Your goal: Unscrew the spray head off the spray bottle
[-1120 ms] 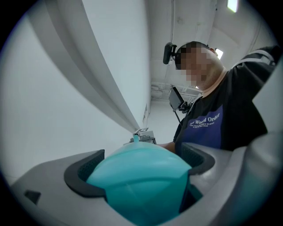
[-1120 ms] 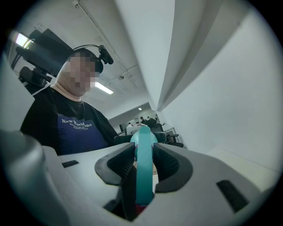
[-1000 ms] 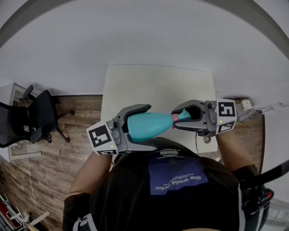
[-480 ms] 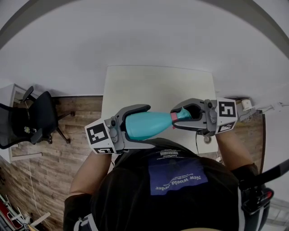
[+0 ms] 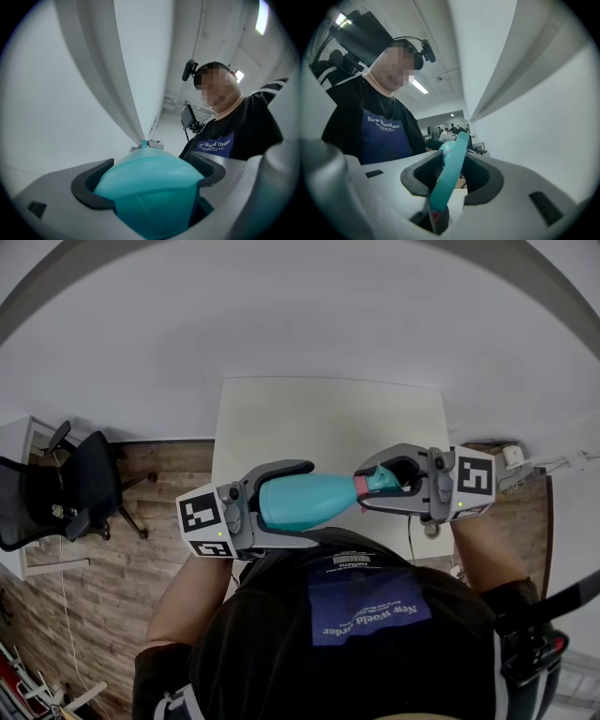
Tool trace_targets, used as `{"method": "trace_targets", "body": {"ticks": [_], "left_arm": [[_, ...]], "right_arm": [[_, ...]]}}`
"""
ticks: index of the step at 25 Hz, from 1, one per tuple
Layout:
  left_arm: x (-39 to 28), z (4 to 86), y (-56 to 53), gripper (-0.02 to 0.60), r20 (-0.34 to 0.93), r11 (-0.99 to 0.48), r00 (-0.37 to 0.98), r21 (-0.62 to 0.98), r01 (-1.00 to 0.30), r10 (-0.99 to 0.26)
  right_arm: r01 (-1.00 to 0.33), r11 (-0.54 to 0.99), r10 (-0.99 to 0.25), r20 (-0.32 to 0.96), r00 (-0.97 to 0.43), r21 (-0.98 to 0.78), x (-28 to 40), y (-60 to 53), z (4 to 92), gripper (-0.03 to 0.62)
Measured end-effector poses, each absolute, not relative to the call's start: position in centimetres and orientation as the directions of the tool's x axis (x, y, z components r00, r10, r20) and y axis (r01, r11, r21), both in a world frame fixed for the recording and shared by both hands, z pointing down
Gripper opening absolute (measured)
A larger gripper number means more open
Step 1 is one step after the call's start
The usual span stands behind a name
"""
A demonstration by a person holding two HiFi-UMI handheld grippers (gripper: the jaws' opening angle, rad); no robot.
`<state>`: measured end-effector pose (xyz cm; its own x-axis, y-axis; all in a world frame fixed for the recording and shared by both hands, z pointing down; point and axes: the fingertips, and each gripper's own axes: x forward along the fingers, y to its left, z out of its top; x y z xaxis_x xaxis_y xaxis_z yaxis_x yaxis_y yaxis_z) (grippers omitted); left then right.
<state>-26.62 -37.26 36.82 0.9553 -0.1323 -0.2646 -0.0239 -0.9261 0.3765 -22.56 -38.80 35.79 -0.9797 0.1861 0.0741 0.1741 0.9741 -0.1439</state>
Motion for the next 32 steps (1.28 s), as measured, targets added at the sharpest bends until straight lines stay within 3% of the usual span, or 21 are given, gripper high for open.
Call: {"method": "trace_targets", "body": {"ticks": [21, 26, 32], "left_arm": [[-26.6, 37.6, -37.9, 0.515, -0.273, -0.865, 0.956, 0.499, 0.042, -0.111], [-27.1, 37.7, -38.3, 0.515, -0.44, -0.712, 0.892, 0.658, 0.246, -0.099], [-26.7, 38.1, -38.6, 0.515, -0.357, -0.773, 0.926, 0.62, 0.137, -0.123]], "right_arm": [[0.163, 0.987, 0.162, 0.196, -0.967, -0.014, -22.5, -38.5, 36.9, 0.126], [0.214, 0.974, 0.197, 0.196, -0.961, 0.068, -22.7, -37.9, 35.9, 0.124], [0.222, 0.965, 0.175, 0.29, -0.941, 0.137, -22.3, -38.1, 37.1, 0.126]]}}
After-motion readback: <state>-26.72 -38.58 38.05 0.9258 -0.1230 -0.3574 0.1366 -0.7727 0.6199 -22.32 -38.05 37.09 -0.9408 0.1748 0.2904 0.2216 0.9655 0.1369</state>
